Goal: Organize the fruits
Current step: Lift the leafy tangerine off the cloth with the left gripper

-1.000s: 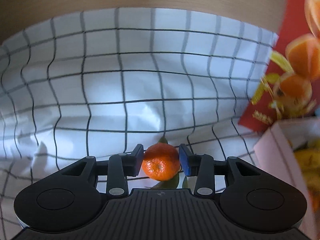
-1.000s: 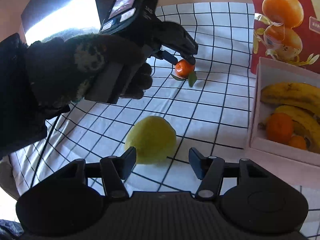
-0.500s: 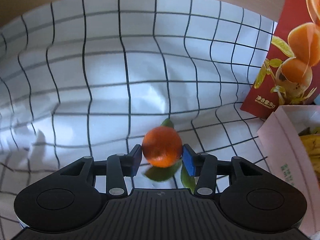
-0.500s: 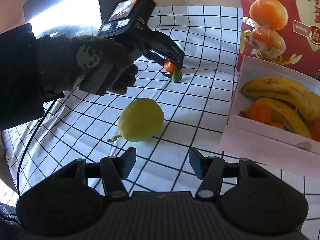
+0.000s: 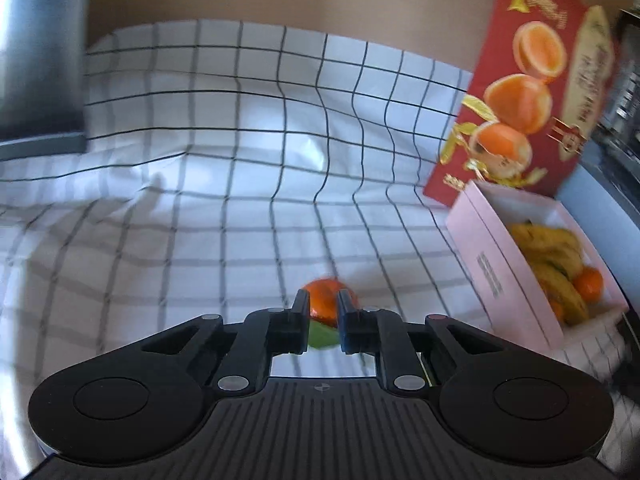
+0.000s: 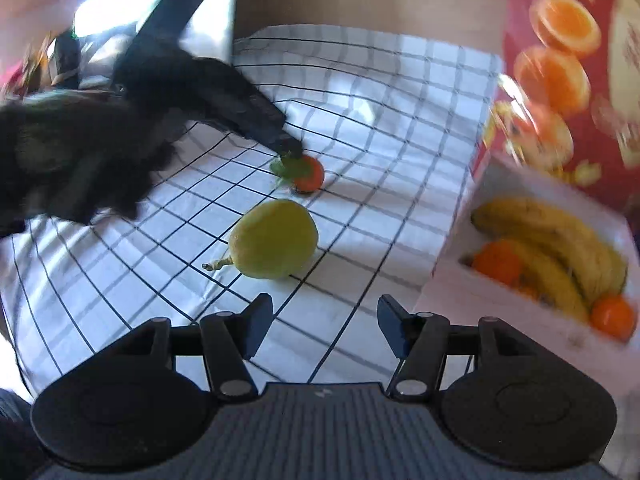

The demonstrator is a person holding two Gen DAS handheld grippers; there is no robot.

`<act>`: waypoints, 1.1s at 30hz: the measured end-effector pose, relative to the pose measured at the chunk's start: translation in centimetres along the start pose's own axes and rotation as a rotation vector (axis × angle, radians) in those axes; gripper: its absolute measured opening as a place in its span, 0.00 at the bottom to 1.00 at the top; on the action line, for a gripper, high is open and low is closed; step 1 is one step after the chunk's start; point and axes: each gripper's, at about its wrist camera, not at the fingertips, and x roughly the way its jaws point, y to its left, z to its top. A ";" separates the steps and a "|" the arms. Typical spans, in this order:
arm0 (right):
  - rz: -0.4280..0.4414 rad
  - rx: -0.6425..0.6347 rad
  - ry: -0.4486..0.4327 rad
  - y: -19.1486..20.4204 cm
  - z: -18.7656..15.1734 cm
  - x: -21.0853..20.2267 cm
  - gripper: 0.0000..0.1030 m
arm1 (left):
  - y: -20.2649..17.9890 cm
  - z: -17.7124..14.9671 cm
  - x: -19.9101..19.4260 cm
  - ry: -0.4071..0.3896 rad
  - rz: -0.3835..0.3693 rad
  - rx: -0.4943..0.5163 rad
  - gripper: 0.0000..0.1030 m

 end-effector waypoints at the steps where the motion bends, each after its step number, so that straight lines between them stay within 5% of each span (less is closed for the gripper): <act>1: -0.004 -0.048 -0.003 0.3 0.3 0.1 0.57 | 0.2 -0.9 -1.0 -0.002 0.013 -0.004 0.16; 7: -0.025 -0.449 -0.032 3.8 1.7 1.6 0.57 | 2.1 -4.4 -3.9 0.014 0.029 -0.087 0.17; 9: -0.011 -0.494 -0.046 4.6 2.3 2.0 0.57 | 2.9 -5.0 -4.2 0.016 0.020 -0.114 0.19; 14: 0.025 -0.365 -0.049 5.0 4.0 2.8 0.57 | 3.3 -4.4 -4.9 -0.016 -0.003 -0.107 0.19; 23: 0.025 -0.142 0.013 4.2 1.0 1.8 0.57 | 2.9 2.7 0.7 -0.020 -0.089 -0.094 0.22; 27: -0.016 -0.024 0.043 2.9 -0.9 1.2 0.57 | 2.7 3.5 3.3 0.051 -0.048 -0.003 0.23; 33: -0.036 0.066 0.066 1.0 -2.6 0.3 0.57 | 0.9 2.0 4.1 0.097 -0.085 0.128 0.26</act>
